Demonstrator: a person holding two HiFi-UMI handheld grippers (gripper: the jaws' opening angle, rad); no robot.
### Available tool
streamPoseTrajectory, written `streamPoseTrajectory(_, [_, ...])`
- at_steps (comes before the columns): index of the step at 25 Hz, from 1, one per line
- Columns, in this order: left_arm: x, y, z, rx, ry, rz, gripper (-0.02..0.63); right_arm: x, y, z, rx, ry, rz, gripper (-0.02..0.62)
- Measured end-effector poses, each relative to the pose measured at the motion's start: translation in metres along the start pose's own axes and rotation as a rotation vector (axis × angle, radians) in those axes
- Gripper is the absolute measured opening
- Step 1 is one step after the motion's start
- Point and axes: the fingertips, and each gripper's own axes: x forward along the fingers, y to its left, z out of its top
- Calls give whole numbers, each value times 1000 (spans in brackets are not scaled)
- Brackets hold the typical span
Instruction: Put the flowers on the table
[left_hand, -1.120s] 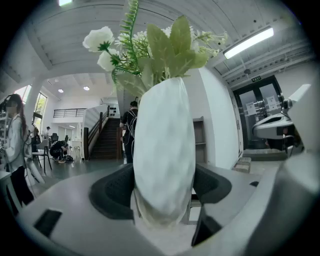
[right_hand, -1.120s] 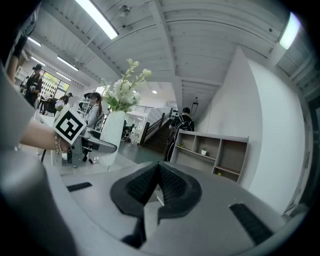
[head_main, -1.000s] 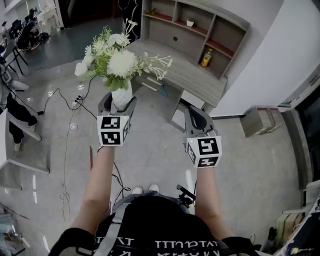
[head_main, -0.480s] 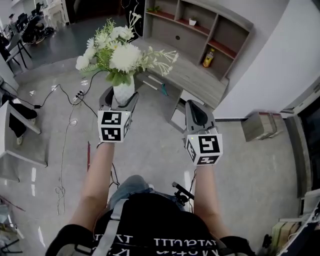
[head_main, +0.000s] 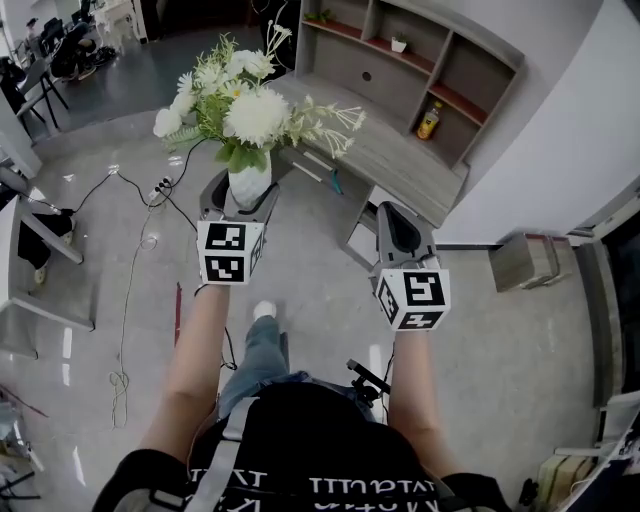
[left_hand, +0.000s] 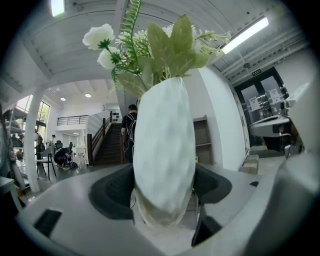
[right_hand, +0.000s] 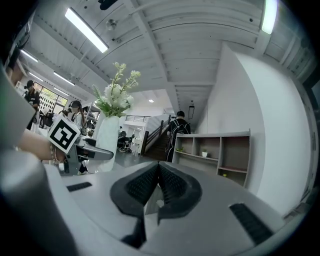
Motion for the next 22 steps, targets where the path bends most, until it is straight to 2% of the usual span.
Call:
streamPoseTrajectory(7, [-5,-4,1,-5,3,-10,354,-13,-2,-2,3,21,-27,14])
streamPoseTrajectory(22, [8,4,-4,12,-28,-38,354,0,-1,-8,-5,12,-63,14])
